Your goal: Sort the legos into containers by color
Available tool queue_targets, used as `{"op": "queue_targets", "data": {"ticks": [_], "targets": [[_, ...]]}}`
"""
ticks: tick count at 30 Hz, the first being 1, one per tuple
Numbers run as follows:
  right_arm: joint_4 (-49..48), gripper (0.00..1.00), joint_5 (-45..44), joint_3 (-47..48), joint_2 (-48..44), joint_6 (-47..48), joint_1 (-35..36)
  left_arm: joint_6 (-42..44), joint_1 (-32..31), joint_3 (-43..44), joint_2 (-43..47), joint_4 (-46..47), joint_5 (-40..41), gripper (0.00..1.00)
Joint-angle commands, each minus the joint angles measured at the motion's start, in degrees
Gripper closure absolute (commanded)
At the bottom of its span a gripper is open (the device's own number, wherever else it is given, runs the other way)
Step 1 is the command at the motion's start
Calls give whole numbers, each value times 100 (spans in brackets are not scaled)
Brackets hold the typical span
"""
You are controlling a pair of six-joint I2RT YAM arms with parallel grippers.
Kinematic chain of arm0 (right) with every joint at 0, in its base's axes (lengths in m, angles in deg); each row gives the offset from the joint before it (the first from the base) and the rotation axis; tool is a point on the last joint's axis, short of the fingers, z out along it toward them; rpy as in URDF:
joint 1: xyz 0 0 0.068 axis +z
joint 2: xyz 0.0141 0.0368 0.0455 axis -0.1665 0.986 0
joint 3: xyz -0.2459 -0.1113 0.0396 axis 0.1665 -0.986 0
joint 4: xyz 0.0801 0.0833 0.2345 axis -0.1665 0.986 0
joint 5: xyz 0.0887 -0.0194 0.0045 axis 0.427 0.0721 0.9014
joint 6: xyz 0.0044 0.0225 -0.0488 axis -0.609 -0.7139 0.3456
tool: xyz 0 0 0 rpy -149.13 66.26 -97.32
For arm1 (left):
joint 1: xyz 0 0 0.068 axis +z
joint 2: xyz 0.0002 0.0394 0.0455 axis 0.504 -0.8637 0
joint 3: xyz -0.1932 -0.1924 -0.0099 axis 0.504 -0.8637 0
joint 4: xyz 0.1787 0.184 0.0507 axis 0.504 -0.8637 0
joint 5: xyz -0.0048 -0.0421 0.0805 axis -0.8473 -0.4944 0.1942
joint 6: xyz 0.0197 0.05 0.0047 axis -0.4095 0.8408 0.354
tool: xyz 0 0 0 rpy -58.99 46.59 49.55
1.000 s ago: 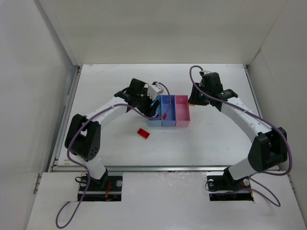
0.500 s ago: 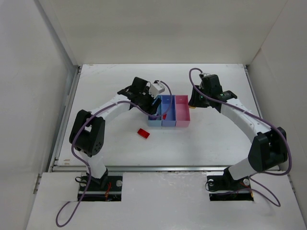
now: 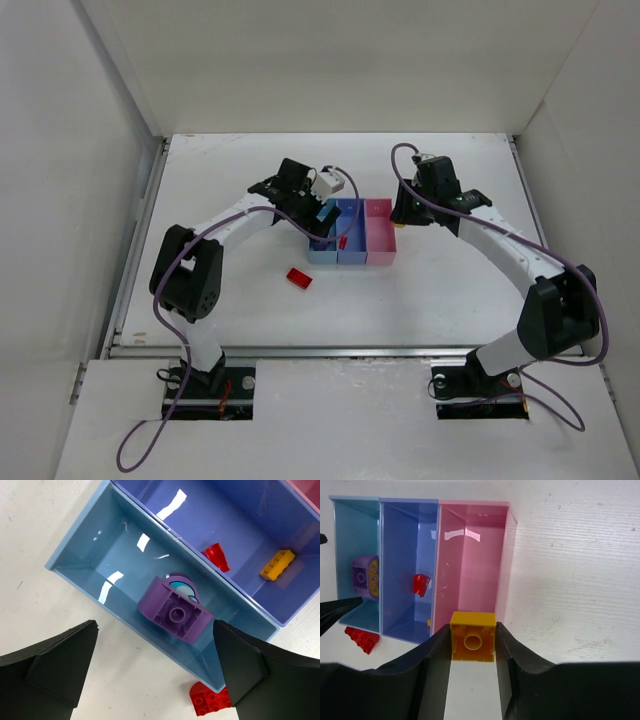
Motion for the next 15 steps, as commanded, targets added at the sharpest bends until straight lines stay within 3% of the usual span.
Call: {"op": "queue_targets", "data": {"ticks": [1, 8, 14, 15], "targets": [[-109, 100, -40, 204, -92, -30, 96, 21, 34, 46, 397, 5, -8, 0], [-161, 100, 13, 556, 347, 173, 395, -32, 34, 169, 879, 67, 52, 0], [-276, 100, 250, 740, 1041, 120, 395, -6, 87, -242, 1626, 444, 852, 0], [-276, 95, 311, 888, 1224, 120, 395, 90, 87, -349, 1897, 627, 1009, 0]]}}
